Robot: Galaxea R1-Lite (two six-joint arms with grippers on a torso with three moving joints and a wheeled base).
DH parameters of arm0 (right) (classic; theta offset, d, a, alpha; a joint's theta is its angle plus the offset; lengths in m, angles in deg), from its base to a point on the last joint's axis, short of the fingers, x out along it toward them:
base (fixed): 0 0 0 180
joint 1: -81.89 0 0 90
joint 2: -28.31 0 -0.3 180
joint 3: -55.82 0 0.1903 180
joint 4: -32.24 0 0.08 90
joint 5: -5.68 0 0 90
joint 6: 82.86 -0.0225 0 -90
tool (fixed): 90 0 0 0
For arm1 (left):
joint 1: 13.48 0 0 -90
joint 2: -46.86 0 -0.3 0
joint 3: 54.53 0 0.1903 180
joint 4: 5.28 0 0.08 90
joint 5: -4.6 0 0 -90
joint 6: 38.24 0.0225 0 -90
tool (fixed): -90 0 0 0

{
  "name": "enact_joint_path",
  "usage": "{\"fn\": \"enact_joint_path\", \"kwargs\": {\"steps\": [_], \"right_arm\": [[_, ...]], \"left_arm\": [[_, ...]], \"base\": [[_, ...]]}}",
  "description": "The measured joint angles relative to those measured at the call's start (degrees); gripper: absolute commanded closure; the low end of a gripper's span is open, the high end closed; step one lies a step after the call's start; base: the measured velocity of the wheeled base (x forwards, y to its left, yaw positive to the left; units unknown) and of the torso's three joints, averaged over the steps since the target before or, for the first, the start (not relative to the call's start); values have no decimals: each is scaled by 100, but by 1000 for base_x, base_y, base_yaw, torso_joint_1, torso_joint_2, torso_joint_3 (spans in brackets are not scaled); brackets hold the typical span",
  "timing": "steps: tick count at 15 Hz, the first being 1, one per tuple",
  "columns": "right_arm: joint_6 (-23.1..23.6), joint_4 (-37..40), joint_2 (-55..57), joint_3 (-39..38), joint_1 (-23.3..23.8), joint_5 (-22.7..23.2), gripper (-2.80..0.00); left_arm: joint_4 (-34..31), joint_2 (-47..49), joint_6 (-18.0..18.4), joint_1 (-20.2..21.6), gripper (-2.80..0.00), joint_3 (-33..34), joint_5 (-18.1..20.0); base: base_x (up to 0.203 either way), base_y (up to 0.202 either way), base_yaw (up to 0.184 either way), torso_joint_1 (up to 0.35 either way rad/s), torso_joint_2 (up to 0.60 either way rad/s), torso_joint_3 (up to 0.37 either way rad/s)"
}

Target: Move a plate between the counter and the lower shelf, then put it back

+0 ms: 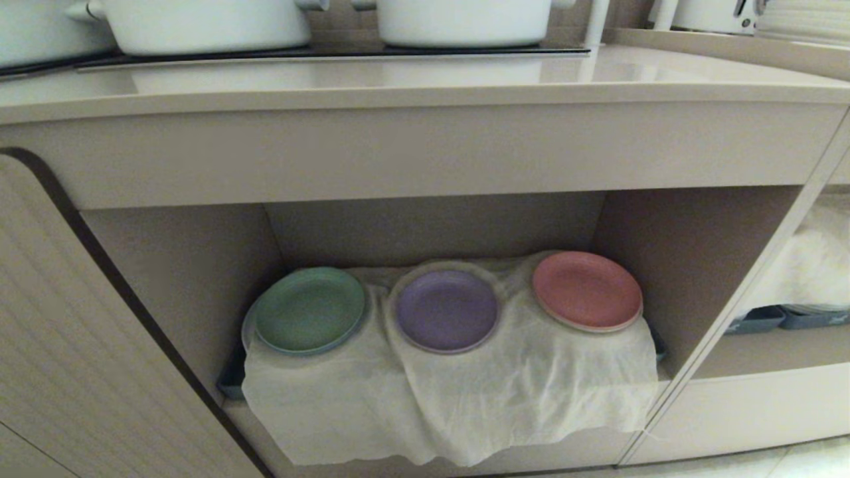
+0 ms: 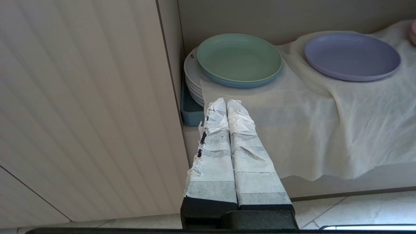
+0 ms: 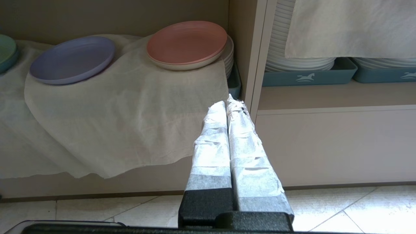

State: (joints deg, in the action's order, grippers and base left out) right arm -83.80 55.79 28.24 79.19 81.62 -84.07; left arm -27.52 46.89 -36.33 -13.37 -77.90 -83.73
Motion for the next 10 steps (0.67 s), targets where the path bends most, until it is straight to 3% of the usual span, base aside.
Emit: {"fn": "enact_joint_path", "kwargs": {"steps": [10], "right_arm": [[-2,0,0,0,2,-1,0]], "left_arm": [[-9,0,-7,-1,0,0,-2]], "base": [[0,0,0,0,0,0]]}}
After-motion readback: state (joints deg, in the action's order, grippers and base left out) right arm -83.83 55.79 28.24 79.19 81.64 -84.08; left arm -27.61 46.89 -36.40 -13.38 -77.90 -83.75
